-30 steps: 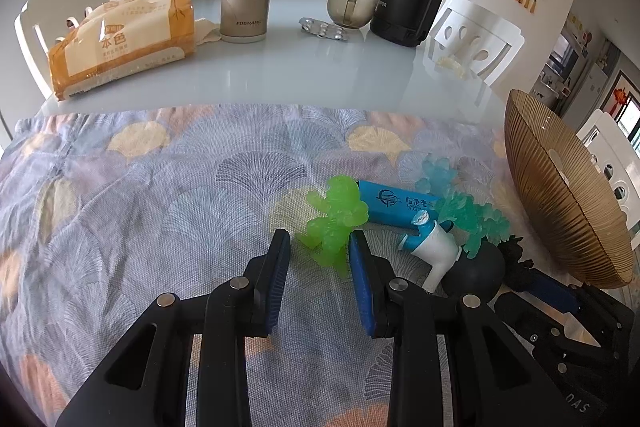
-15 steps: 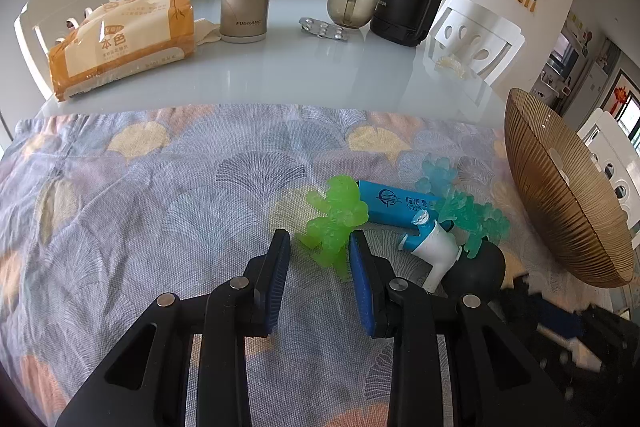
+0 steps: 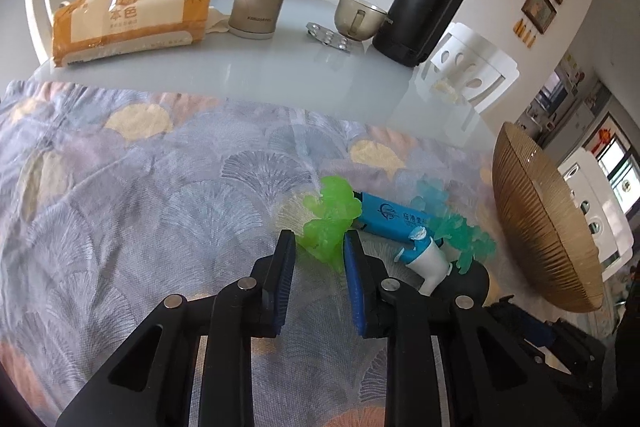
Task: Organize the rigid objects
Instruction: 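Grasp the green translucent figure with the left gripper while the right gripper grasps the black dragon figure, then carry the green figure and black dragon figure into the amber bowl and release both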
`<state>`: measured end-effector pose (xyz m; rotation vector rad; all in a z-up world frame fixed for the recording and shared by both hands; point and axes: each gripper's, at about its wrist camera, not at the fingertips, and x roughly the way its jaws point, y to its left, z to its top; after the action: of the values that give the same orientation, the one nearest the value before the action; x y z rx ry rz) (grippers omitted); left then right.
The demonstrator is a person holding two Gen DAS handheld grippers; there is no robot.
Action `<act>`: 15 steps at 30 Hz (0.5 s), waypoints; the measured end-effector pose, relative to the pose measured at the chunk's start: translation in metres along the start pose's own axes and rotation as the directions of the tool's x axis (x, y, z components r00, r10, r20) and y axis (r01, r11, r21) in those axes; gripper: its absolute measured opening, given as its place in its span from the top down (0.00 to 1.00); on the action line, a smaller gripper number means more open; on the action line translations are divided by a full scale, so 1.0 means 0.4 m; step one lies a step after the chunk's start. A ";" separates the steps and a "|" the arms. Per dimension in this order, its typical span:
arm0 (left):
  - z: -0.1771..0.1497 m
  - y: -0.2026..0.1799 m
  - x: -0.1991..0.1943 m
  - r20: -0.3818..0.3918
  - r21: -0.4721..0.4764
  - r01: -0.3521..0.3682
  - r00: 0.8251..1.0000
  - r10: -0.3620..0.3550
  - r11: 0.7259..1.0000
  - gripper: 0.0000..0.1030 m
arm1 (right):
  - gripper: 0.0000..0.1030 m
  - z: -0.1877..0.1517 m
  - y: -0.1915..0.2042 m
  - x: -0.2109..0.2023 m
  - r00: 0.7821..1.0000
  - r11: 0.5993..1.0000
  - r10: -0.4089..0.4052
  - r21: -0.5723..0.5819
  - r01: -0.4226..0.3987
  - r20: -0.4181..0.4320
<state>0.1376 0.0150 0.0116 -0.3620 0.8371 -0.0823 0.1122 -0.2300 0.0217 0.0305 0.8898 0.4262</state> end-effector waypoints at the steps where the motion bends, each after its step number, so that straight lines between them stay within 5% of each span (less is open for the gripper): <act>1: -0.001 0.001 0.000 0.000 -0.004 0.001 1.000 -0.001 1.000 0.79 | 0.67 0.000 -0.006 -0.004 1.000 1.000 0.020 0.019 -0.020 0.002; 13: 0.012 0.005 0.019 -0.004 -0.032 0.043 0.999 -0.044 0.999 0.79 | 0.67 0.018 -0.034 -0.055 0.994 0.991 0.077 0.100 -0.085 0.081; 15: 0.012 0.000 0.016 0.002 -0.024 0.053 0.999 -0.053 0.998 0.86 | 0.67 0.022 -0.040 -0.060 0.992 0.988 0.090 0.116 -0.100 0.094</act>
<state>0.1454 0.0148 0.0097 -0.4069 0.8278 -0.1210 0.1113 -0.2521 0.0420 0.2017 0.8278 0.4565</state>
